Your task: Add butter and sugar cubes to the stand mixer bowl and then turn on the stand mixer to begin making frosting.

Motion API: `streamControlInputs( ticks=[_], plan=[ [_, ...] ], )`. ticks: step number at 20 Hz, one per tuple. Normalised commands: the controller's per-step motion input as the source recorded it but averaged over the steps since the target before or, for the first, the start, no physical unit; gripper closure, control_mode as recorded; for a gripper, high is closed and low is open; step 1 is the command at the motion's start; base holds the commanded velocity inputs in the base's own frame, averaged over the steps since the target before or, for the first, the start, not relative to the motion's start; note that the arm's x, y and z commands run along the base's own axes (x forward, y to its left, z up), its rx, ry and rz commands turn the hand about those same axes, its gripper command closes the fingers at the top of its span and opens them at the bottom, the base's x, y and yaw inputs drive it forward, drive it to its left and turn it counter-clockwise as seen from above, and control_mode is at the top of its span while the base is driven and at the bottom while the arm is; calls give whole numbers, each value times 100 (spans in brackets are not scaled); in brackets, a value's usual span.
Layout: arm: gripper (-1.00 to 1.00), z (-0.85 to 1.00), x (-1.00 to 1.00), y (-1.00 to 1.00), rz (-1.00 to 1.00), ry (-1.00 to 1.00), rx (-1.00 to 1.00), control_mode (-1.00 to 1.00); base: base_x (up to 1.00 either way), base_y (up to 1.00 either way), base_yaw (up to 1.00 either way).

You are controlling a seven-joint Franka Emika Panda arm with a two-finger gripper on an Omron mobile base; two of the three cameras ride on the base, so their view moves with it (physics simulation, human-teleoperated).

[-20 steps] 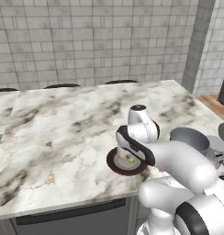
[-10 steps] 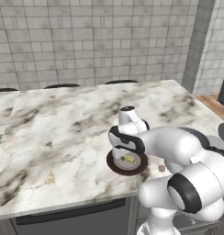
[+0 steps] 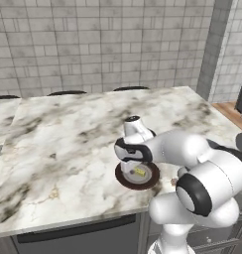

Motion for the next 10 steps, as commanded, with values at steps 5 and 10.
streamControlInputs(
  ticks=[5,10],
  plan=[
    [-100,-21,0,0,7,0,-2,-100,0,0,0],
    [-100,-17,0,0,6,0,-1,-100,0,0,0]
  ],
)
